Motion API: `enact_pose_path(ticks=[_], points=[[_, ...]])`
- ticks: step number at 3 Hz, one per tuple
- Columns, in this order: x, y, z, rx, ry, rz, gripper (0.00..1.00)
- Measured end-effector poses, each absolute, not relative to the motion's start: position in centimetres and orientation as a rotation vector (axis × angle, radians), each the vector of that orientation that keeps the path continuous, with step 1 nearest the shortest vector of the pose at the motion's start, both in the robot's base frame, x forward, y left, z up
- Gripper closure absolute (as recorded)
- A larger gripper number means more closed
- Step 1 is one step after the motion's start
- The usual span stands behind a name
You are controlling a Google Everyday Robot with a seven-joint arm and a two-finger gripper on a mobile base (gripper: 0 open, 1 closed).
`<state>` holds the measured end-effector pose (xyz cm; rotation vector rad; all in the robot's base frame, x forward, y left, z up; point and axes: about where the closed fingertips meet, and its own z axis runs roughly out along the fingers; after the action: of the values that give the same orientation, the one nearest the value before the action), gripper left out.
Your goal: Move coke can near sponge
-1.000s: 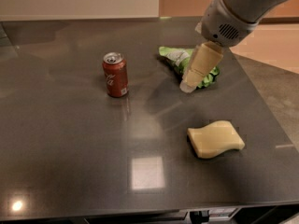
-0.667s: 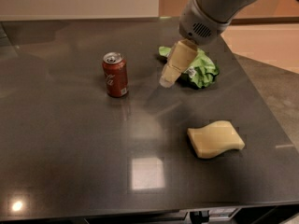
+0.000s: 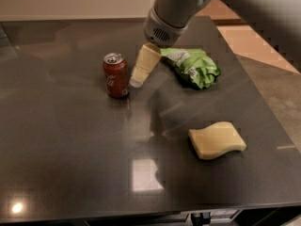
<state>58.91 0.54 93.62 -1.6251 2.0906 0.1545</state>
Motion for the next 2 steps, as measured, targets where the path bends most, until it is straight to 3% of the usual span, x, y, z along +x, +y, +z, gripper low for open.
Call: enact_pose_path(ticks=[2], points=[[60.6,5.4,91.5,-1.65,2.104,0.186,0.0]])
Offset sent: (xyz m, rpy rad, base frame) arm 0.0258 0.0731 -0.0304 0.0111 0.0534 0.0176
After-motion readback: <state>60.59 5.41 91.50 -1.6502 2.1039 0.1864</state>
